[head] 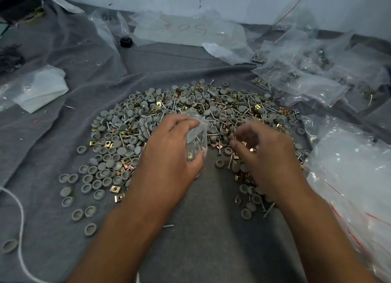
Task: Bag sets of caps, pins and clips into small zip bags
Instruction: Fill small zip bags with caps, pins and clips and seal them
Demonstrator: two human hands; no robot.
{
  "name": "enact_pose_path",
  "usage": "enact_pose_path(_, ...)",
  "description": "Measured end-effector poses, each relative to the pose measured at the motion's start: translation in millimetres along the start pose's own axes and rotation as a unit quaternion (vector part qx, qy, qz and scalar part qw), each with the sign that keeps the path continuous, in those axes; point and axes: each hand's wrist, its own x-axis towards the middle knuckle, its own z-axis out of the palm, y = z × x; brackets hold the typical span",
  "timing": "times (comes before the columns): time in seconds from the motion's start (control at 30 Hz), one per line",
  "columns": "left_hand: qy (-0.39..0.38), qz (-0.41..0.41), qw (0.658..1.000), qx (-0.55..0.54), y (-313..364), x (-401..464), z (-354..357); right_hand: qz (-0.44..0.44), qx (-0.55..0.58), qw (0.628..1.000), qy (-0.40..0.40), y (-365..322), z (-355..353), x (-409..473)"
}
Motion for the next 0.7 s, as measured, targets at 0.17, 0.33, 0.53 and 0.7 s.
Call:
enact_pose_path(0.17,-0.009,0.011,1.000,0.008,4,-1,0,0.092,-0.187,0.976,-0.070,4,12,-7)
enact_pose_path(0.33,-0.009,0.010,1.000,0.013,4,-2,1,0.073,-0.199,0.974,-0.081,-5,20,-11)
enact_pose_path(0.53,-0.022,0.009,1.000,0.009,4,-2,2,0.084,0.134,0.987,-0.033,-5,2,-3)
enact_pose_path(0.7,-0.026,0.010,1.000,-0.001,5,-2,3,-0.042,0.302,0.952,-0.023,-22,-3,-4)
